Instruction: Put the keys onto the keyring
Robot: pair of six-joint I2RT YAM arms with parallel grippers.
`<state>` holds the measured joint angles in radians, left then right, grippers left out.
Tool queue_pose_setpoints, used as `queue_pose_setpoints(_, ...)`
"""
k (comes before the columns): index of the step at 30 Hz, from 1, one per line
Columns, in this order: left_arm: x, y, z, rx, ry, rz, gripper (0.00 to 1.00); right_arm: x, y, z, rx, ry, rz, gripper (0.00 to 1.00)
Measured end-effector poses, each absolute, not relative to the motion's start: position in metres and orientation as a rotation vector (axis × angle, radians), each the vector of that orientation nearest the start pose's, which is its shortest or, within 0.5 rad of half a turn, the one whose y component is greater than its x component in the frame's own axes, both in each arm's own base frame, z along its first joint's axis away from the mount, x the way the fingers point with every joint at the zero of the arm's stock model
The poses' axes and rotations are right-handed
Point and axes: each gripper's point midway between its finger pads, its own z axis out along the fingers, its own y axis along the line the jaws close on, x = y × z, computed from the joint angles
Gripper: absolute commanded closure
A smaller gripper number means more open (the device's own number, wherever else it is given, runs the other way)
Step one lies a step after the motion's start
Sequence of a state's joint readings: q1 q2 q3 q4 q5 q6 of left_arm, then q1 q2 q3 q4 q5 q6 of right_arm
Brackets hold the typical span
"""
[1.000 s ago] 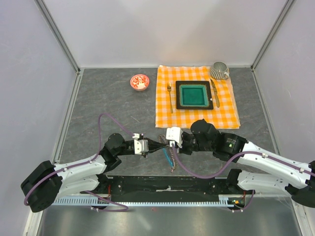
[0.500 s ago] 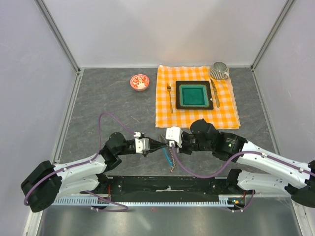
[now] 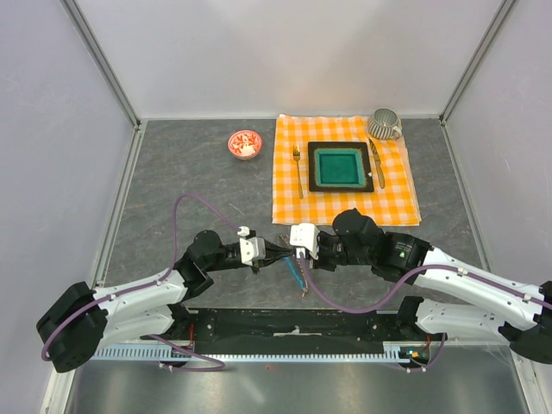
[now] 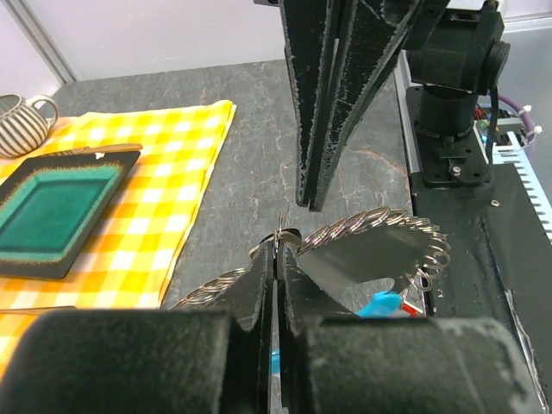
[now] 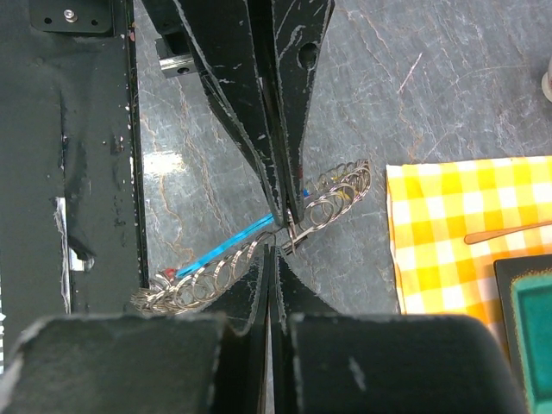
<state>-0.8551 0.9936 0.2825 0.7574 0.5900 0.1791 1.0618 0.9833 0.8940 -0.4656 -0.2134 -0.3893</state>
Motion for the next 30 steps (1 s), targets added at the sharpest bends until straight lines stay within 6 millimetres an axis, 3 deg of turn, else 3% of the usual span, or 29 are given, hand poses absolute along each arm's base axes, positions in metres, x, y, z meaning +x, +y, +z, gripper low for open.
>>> queue_pose_setpoints(6,0.147,-0.306,0.190,1.170,1.112,-0.973,0.98,0.135,0.286,0.202,-1.549,1.554,0.615,0.99)
queue_pose_setpoints(12,0.147,-0.305,0.195,1.163,1.095,-0.974,0.98,0.138,0.283,0.201,-1.533,1.572,0.588,0.74)
queue_pose_setpoints(14,0.147,-0.305,0.197,1.161,1.088,-0.974,0.98,0.140,0.281,0.203,-1.520,1.569,0.574,0.71)
queue_pose_setpoints(30,0.146,-0.306,0.201,1.157,1.072,-0.975,0.98,0.142,0.279,0.211,-1.498,1.549,0.567,0.68)
